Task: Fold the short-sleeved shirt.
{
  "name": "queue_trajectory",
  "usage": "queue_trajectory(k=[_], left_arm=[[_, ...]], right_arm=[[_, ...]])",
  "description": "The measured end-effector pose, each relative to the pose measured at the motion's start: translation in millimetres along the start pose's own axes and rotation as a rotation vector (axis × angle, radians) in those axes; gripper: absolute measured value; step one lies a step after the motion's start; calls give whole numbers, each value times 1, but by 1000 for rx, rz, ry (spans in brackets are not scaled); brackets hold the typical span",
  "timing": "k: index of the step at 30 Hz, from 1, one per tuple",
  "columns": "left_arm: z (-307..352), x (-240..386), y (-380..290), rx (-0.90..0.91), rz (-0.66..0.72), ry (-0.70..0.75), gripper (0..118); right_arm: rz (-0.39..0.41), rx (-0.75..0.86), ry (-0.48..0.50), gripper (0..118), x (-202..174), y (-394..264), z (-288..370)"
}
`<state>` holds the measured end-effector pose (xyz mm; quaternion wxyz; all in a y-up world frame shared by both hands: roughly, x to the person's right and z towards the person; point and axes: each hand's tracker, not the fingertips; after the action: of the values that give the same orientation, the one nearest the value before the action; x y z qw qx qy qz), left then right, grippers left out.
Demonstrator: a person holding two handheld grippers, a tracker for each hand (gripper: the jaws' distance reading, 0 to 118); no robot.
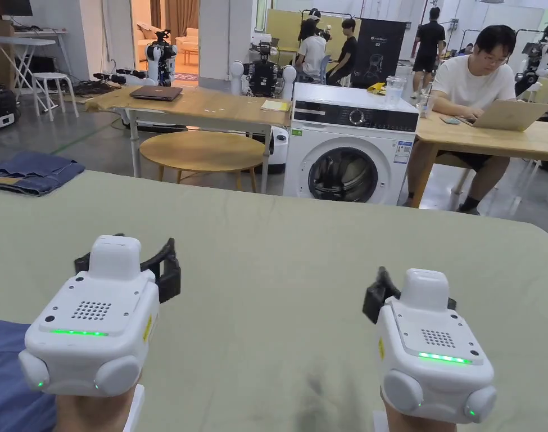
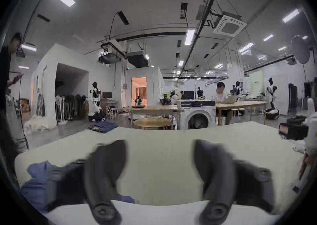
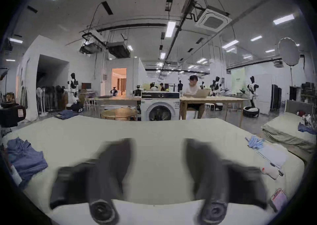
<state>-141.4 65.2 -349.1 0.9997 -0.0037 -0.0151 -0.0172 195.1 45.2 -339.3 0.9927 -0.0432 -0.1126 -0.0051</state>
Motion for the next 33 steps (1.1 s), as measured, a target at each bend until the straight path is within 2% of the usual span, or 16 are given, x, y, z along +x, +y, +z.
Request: queue_trajectory(k=[1,2,4,8,10,18,22,30,33], left_arm=[[-1,2,1,-15,-20,15,16],[-2,3,1,-23,-34,37,3],[-1,2,1,-11,-16,43,0],[-1,2,2,-28,-10,26,0],[0,0,3,-34,-1,5,0],[8,-29,4,-62,32,69,0],[21,-62,6,-74,26,106,0],[53,-141,13,-113,-19,271,0],[65,-175,13,-178,-7,337,0]], right_arm=[[10,-4,-41,5,-1,2,0],[13,10,-59,3,-2,2,2],[10,29,-41,0,0,4,6],[74,55,-23,0,-7,7,12],[75,55,-21,0,-8,7,12],[38,18,12,0,-21,13,10],[35,23,70,0,-49,15,8],[19,19,229,0,-134,17,12],[28,9,292,0,-163,13,16]])
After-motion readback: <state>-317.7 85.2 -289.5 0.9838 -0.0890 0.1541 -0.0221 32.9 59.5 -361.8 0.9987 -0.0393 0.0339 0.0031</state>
